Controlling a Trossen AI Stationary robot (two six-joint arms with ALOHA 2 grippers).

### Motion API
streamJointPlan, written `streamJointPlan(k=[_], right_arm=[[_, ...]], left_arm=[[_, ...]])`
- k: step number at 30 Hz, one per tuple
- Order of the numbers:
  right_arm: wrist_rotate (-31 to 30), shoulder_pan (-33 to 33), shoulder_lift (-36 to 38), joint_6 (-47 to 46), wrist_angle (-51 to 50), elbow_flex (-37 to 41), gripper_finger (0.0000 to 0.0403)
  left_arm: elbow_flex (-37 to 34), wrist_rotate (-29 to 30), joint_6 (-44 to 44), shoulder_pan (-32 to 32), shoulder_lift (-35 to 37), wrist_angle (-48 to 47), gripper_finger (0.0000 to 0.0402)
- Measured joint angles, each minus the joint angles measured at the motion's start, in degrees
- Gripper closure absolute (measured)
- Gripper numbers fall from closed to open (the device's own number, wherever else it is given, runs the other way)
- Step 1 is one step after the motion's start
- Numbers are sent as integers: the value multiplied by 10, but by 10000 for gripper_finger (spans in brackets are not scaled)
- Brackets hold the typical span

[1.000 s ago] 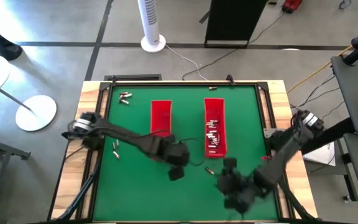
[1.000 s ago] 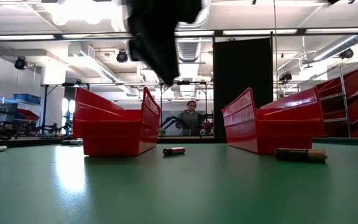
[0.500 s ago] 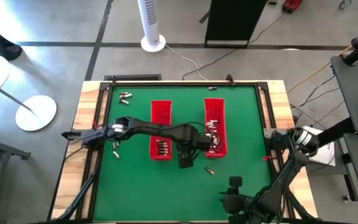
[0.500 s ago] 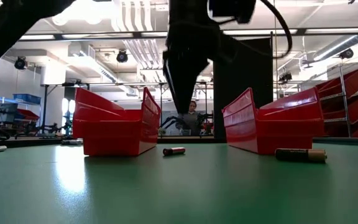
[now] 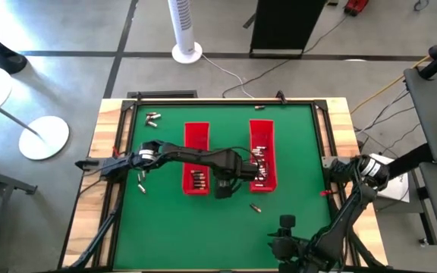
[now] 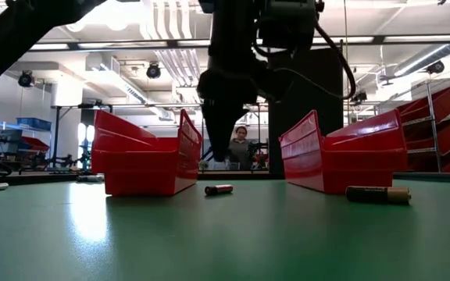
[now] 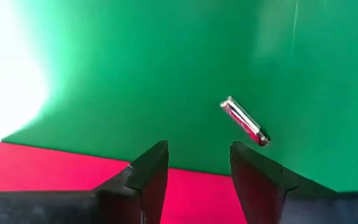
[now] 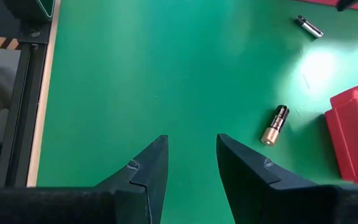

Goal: Sort batteries
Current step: Put the silver battery into the right red bin

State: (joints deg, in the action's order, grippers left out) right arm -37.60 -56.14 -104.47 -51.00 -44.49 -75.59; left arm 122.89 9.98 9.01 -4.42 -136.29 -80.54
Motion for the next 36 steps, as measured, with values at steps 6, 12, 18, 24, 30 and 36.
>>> streamJointPlan(k=[6, 12, 18, 24, 30, 36], right_arm=[[1, 0, 0, 0, -1, 0, 281], [1, 0, 0, 0, -1, 0, 296], [1, 0, 0, 0, 0, 0, 310], [1, 0, 0, 0, 0, 0, 324], [0, 0, 0, 0, 0, 0, 335], [0, 0, 0, 2, 0, 0, 328]], left_arm=[[-30, 0, -15, -6, 26, 46, 313], [-59, 1, -10, -5, 30, 71, 393], [-104, 1, 2, -4, 26, 120, 399], [-110, 1, 11, -4, 26, 130, 401], [-123, 0, 27, -4, 26, 135, 401], [-148, -5, 36, -7, 26, 141, 401]])
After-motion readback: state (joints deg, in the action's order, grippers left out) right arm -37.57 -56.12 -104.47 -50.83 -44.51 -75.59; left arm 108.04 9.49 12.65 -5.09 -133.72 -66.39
